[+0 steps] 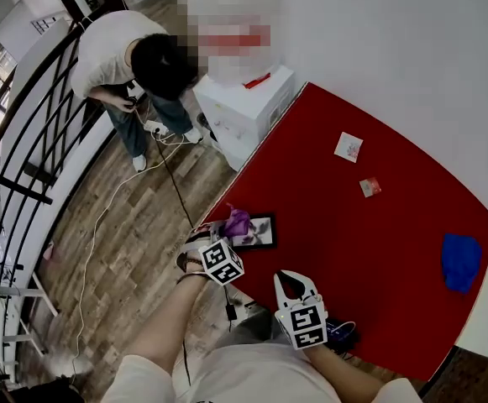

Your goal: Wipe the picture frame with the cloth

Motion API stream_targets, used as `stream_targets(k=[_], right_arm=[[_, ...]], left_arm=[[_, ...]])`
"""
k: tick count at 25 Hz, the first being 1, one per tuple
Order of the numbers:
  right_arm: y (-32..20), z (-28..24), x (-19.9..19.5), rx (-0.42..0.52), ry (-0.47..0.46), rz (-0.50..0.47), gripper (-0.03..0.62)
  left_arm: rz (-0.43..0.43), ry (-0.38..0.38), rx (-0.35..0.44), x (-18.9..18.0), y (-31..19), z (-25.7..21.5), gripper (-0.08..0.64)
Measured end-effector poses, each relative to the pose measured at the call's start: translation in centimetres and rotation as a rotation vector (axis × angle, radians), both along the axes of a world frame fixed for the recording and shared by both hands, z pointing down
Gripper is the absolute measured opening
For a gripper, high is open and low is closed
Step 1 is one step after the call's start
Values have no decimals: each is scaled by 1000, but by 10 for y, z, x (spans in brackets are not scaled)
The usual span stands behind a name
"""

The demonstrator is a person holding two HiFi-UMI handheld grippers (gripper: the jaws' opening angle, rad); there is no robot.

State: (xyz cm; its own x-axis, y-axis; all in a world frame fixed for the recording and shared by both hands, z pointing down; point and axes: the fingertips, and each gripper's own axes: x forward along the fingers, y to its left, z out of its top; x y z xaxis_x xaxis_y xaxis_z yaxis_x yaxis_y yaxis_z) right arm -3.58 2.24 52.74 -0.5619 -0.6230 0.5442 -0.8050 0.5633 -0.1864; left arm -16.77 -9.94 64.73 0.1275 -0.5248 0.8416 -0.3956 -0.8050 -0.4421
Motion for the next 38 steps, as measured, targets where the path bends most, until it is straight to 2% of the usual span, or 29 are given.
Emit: stream_targets(k=[6, 11, 15, 19, 24, 27, 30, 34, 38], right_arm=[[6, 13, -2, -38, 5, -10, 3], [7, 22, 0, -68, 11, -9, 3], [4, 23, -4, -69, 13, -16, 3], [5, 26, -8, -63, 6, -30, 3], [4, 26, -10, -59, 8, -32, 3], [6, 25, -9, -59, 10, -34, 3], [8, 28, -3, -58, 14, -21, 3], [11, 25, 3, -71, 9, -8, 3], [11, 29, 15, -81, 25, 22, 3]], left_arm=[[43, -59, -53, -1, -14, 30, 61], [70, -111, -38, 0, -10, 37, 61], [133, -163, -32, 3, 20, 31, 61], [177, -122, -70, 16, 64, 28, 61], [203, -162, -56, 14, 77, 23, 61], [182, -127, -44, 17, 60, 16, 61], [129, -99, -14, 17, 20, 9, 61], [92, -181, 45, 6, -26, 9, 61], [119, -230, 24, 8, -32, 21, 60]])
